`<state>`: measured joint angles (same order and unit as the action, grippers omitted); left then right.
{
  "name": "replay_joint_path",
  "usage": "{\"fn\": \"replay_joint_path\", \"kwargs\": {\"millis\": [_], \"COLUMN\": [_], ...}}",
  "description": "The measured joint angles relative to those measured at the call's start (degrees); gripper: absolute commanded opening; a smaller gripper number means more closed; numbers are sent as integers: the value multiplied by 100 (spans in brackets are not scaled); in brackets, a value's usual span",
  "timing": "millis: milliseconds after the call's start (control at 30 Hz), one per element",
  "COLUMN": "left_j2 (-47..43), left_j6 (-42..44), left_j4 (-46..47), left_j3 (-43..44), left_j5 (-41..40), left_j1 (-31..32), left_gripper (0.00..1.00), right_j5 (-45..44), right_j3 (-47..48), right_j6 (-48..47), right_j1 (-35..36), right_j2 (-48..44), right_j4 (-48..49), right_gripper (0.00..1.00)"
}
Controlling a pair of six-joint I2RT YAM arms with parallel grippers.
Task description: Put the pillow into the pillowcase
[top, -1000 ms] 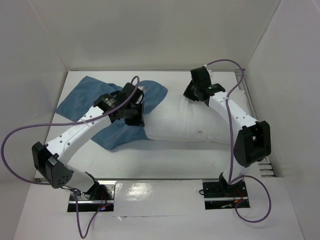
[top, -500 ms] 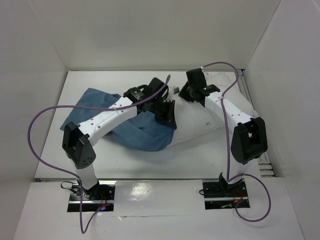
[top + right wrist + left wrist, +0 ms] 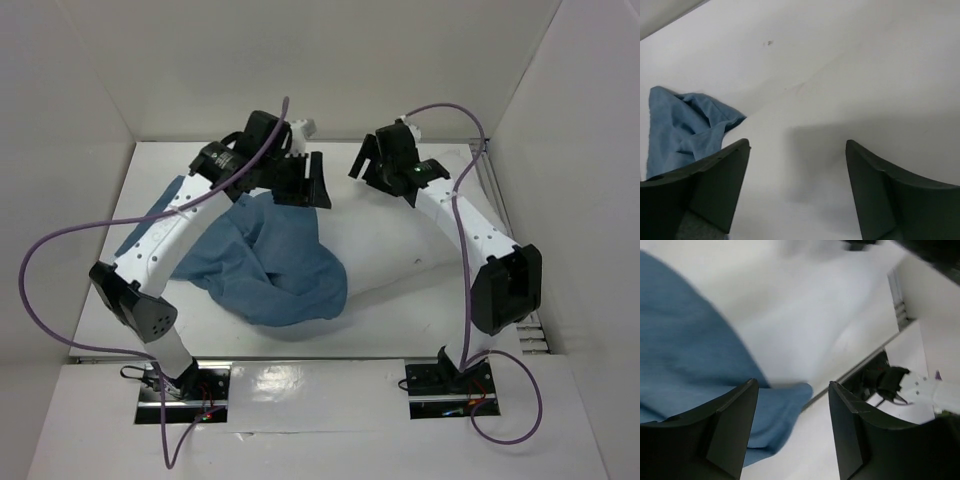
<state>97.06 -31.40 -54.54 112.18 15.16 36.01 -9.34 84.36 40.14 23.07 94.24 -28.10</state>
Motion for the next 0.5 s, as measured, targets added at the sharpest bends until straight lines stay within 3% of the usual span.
{"fn": "replay_joint_path", "kwargs": {"millis": [133, 267, 367, 467, 500], "left_j2": [-44, 0, 251, 715, 896], "left_j6": [-9, -24, -24, -4, -7], "left_j4": [-103, -162, -155, -109, -87], "left_j3": [-111, -505, -603, -511, -450], "left_j5": [-262, -444, -463, -437, -407], "left_j1": [-520, -920, -1132, -1215, -1217], "left_gripper": [74, 74, 74, 58, 34], "right_j5": [-549, -1082, -1143, -960, -828], "right_j3": [706, 798, 293, -378, -592], "right_j6": [-697, -1204, -1429, -1532, -1545], "right_j1": [28, -179, -758, -1499, -1711], "right_j2": [-9, -173, -479, -769, -833], "right_j4": [-662, -1325, -1639, -1705, -1679], "right_gripper": [100, 100, 100, 88, 78]}}
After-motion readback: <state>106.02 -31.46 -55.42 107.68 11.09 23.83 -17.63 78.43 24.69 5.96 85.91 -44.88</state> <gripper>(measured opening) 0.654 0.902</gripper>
